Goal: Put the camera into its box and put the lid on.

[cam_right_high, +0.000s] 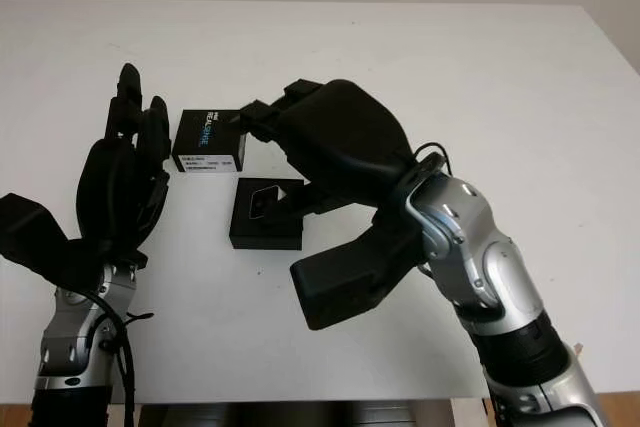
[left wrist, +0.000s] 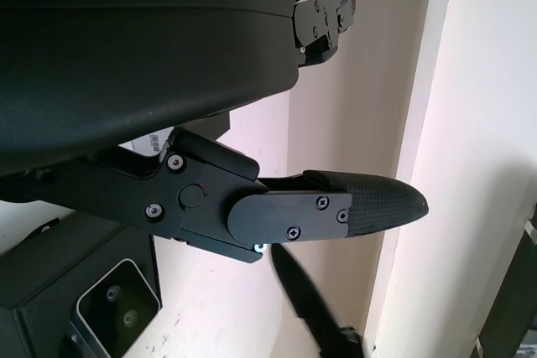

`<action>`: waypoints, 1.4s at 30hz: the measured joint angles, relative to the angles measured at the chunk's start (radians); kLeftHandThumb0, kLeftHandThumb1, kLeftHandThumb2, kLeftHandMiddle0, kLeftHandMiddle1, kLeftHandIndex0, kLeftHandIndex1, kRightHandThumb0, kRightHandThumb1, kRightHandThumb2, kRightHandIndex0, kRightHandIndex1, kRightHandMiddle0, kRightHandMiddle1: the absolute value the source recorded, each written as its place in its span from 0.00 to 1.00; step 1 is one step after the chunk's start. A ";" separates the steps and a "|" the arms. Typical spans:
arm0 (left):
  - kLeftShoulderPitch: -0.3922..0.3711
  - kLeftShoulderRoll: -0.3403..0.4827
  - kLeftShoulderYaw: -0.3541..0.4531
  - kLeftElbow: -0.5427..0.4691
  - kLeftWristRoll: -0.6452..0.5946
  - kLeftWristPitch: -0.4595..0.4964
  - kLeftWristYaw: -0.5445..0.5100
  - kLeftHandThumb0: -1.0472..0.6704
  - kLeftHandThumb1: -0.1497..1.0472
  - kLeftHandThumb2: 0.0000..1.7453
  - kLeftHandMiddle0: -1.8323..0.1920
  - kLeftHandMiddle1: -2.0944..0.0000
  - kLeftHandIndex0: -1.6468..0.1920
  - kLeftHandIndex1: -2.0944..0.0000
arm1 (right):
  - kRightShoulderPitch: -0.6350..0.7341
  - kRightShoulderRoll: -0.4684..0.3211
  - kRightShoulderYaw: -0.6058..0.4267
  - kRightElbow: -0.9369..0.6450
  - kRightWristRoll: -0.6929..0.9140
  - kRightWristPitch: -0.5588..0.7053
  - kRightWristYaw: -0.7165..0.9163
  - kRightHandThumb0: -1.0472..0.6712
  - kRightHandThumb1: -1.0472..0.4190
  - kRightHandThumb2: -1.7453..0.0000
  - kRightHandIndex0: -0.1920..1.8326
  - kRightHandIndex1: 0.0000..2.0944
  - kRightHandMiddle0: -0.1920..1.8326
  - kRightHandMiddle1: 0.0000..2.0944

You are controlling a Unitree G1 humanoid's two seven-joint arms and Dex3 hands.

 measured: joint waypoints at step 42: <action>0.002 -0.019 -0.020 0.017 0.034 -0.031 0.017 0.17 1.00 0.29 1.00 1.00 1.00 1.00 | 0.006 0.059 0.150 0.088 -0.304 0.056 -0.028 0.10 0.01 0.96 0.32 0.22 0.25 0.53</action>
